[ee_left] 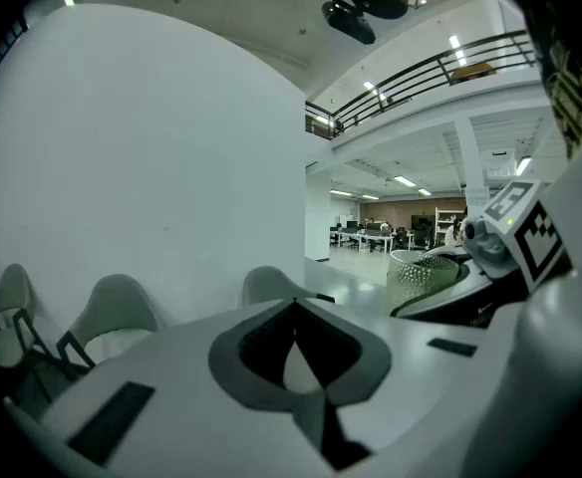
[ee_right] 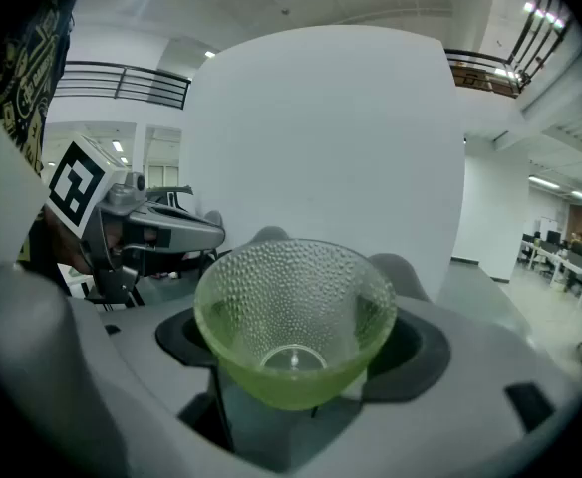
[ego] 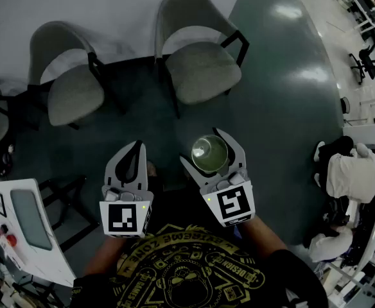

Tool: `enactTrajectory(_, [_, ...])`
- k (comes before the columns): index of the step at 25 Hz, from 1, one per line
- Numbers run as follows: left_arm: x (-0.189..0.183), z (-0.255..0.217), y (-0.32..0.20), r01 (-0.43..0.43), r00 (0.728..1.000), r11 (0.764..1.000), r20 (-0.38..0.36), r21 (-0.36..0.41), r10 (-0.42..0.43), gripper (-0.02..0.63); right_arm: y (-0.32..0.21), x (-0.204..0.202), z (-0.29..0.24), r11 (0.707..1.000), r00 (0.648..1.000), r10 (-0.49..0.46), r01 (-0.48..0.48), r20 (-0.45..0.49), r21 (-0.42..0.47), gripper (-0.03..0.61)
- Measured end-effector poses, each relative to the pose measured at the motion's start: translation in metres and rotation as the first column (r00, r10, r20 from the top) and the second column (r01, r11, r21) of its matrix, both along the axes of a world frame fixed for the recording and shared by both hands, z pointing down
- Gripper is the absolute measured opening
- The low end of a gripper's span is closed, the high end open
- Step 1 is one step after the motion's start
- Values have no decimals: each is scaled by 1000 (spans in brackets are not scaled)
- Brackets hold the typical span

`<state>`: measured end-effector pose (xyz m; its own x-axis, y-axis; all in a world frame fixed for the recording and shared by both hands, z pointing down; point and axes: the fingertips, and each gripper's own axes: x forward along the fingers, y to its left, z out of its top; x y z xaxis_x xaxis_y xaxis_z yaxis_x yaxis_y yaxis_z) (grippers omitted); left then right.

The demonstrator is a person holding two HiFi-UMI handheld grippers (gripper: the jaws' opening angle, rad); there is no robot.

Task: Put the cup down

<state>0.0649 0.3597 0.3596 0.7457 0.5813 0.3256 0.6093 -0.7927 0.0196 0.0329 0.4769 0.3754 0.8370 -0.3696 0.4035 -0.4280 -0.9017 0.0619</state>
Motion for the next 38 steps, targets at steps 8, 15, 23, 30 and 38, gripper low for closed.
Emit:
enactTrajectory(8, [1,12,12,58,998,998,-7,-11,-59,11,13,6,14,999,1000,-31,31,1,18,391])
enactTrajectory(15, [-8,19,20,116,993,993,-1,-22,-117,11,19,2,19,996,997,-83,83,9,12,391])
enactTrajectory(23, [-15,23,19,141,990,990,6,-19,-141,11,15,4,17,991,992,-127,126,15,38,391])
enactTrajectory(30, [-16,21,-1,226,974,974,10,-29,-225,11,-13,11,10,974,976,-218,217,10,59,391])
enactTrajectory(38, [-13,9,-42,355,934,933,-8,-56,-356,11,-58,24,4,937,939,-343,343,-2,65,393])
